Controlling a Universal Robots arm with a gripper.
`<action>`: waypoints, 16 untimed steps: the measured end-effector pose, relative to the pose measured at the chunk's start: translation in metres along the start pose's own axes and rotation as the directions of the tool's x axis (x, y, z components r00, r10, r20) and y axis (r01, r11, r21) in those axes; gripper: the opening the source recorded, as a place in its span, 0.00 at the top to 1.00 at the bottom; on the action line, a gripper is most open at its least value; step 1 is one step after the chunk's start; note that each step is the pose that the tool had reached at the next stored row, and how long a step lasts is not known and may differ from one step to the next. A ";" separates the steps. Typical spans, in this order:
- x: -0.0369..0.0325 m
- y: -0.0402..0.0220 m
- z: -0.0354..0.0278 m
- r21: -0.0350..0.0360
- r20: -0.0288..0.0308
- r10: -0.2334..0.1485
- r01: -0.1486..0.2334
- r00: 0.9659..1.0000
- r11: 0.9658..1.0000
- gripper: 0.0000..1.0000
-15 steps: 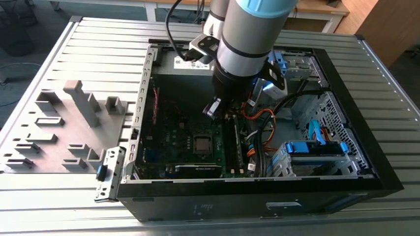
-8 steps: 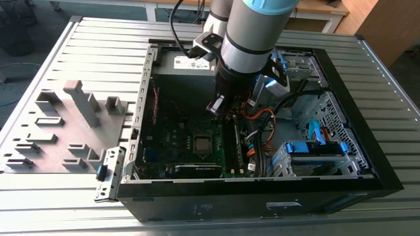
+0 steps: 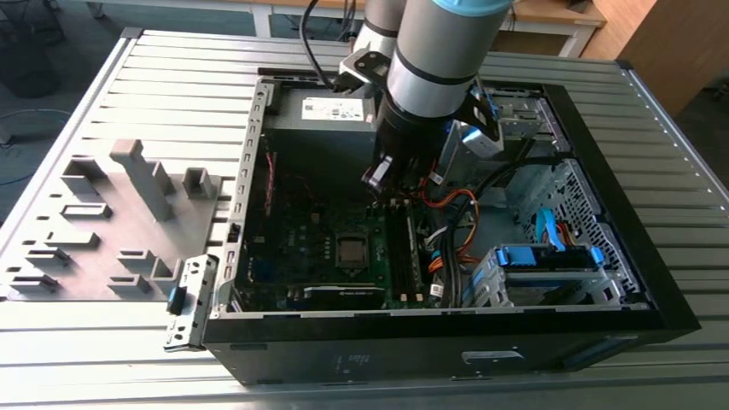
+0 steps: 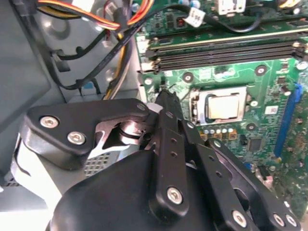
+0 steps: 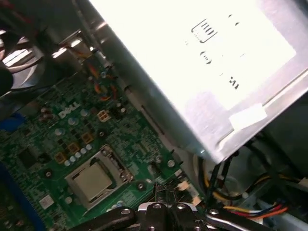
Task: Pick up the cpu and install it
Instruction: 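Install the first cpu locking lever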
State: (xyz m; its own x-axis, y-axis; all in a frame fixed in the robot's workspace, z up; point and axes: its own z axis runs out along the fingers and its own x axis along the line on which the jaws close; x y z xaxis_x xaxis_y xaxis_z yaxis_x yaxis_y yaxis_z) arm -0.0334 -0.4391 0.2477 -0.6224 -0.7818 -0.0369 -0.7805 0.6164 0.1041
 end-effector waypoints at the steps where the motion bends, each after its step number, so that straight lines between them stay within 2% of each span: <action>1: -0.0012 0.0009 0.0002 0.000 0.000 0.000 0.000 1.000 1.000 0.89; 4: -0.0024 0.0018 0.0013 0.000 0.000 0.000 0.000 1.000 1.000 0.89; 11: 0.0005 0.0065 0.0059 0.000 0.000 -0.005 0.005 1.000 1.000 0.89; 14: 0.0011 0.0072 0.0077 -0.001 -0.003 -0.025 0.025 1.000 1.000 0.89; 16: 0.0013 0.0072 0.0087 -0.002 -0.006 -0.053 0.053 0.999 0.999 0.89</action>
State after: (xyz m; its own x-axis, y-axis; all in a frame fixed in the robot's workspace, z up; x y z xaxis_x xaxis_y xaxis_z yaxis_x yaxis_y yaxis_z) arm -0.0403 -0.4348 0.2398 -0.5801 -0.8137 -0.0368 -0.8121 0.5742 0.1041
